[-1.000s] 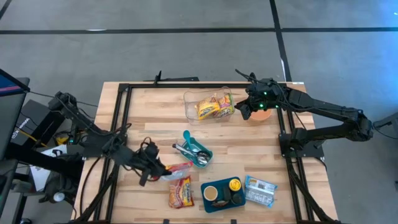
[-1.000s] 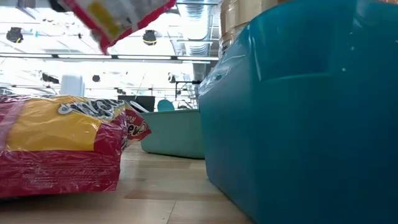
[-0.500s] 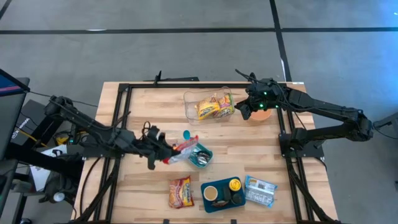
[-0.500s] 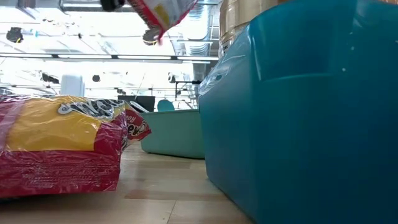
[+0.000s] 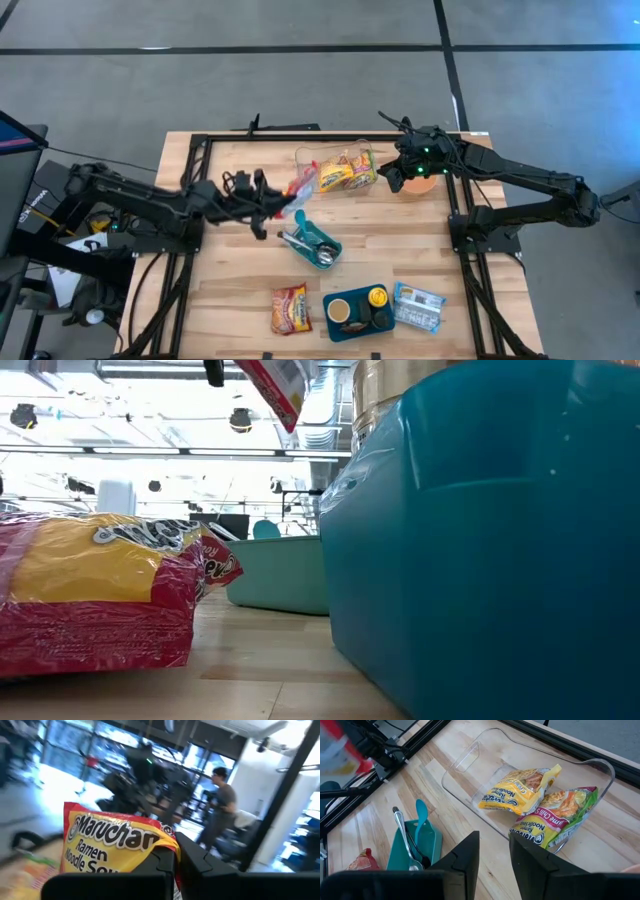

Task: Pick & Place Food Item
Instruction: Put the orange noodle pack into the transparent bin

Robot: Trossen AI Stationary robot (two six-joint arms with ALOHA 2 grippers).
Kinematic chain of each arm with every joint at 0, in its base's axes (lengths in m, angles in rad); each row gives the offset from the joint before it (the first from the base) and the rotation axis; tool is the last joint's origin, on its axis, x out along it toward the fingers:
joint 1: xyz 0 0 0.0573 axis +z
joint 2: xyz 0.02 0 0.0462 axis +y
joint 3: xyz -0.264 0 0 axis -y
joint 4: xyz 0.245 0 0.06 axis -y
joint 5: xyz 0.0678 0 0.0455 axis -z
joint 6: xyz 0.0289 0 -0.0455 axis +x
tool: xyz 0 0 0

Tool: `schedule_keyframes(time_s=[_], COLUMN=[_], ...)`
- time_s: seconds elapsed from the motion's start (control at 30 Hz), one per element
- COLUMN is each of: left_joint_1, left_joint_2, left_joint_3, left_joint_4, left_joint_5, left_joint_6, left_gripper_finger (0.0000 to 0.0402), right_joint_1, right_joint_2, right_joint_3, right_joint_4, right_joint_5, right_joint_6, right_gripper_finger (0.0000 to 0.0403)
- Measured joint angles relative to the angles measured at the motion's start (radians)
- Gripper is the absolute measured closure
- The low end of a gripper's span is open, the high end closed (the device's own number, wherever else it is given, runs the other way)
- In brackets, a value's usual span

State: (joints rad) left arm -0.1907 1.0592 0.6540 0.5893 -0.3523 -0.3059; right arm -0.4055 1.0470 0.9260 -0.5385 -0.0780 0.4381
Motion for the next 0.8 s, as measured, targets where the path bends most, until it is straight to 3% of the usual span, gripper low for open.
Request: schedule_keyframes(time_s=[0.37, 0.8], left_joint_1=[0.231, 0.466], left_joint_2=[0.0, 0.0], left_joint_3=[0.0, 0.0], left_joint_4=[0.023, 0.022], left_joint_5=[-0.018, -0.019], left_joint_6=[0.115, 0.118], left_gripper_finger=[0.0401, 0.0401], right_joint_1=[0.0, 0.0], right_joint_2=[0.0, 0.0], right_joint_3=[0.0, 0.0], right_joint_4=[0.0, 0.0], right_joint_5=[0.0, 0.0], right_joint_6=[0.0, 0.0], right_gripper_finger=[0.0301, 0.0301])
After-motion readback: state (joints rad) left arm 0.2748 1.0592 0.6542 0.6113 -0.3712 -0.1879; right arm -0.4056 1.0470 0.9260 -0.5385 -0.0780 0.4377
